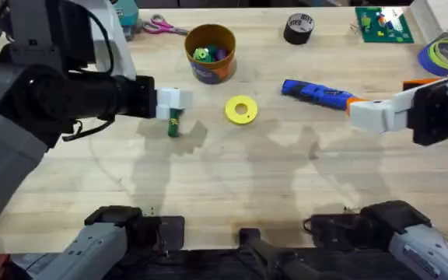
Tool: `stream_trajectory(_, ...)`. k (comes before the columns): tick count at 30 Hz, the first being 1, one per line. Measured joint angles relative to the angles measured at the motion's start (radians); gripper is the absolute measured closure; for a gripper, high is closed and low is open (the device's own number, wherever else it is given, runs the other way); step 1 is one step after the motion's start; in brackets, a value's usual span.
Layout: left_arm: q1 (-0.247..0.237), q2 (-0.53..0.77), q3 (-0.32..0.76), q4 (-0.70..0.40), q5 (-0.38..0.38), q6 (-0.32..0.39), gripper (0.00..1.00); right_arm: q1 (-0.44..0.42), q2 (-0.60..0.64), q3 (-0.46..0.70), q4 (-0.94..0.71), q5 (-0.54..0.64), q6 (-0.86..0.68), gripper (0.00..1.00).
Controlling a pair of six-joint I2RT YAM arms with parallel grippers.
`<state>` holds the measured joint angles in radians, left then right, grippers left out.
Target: Pick up the gripper from the table and insert it into the empty holder that is missing its gripper. Then pick up a screw, insert it into the mounting hole, and use the screwdriver to tighten it. Finally, clean up the table by picking up the vegetable and placing it into the bucket.
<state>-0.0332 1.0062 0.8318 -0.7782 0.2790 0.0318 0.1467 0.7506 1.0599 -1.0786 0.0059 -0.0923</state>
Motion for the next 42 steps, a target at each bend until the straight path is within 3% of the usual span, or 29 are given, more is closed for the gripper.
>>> stream_trajectory(5, -0.02, 0.038, 0.042, -0.118, -0.087, 0.008, 0.015, 0.0, 0.0, 0.0, 0.0, 0.0, 0.0, 0.005)
stream_trajectory(9, -0.087, 0.109, 0.109, -0.195, -0.186, -0.047, 0.015, 0.0, 0.0, 0.0, 0.0, 0.0, 0.0, 0.005)
stream_trajectory(17, -0.191, 0.294, 0.129, -0.191, -0.256, -0.155, 0.016, 0.0, 0.0, 0.0, 0.0, 0.0, 0.002, 0.005)
stream_trajectory(28, -0.187, 0.53, 0.129, -0.08, -0.273, -0.18, 0.005, 0.0, 0.0, 0.0, 0.0, 0.0, 0.004, 0.005)
stream_trajectory(31, -0.179, 0.552, 0.129, -0.062, -0.273, -0.184, 0.078, 0.0, 0.0, 0.0, 0.0, 0.0, 0.004, 0.005)
stream_trajectory(38, -0.148, 0.557, 0.129, -0.036, -0.274, -0.185, 0.355, 0.0, 0.0, 0.0, 0.0, 0.0, 0.004, 0.006)
stream_trajectory(42, -0.14, 0.568, 0.129, -0.036, -0.276, -0.182, 0.376, 0.0, 0.0, 0.0, 0.0, 0.0, 0.004, 0.004)
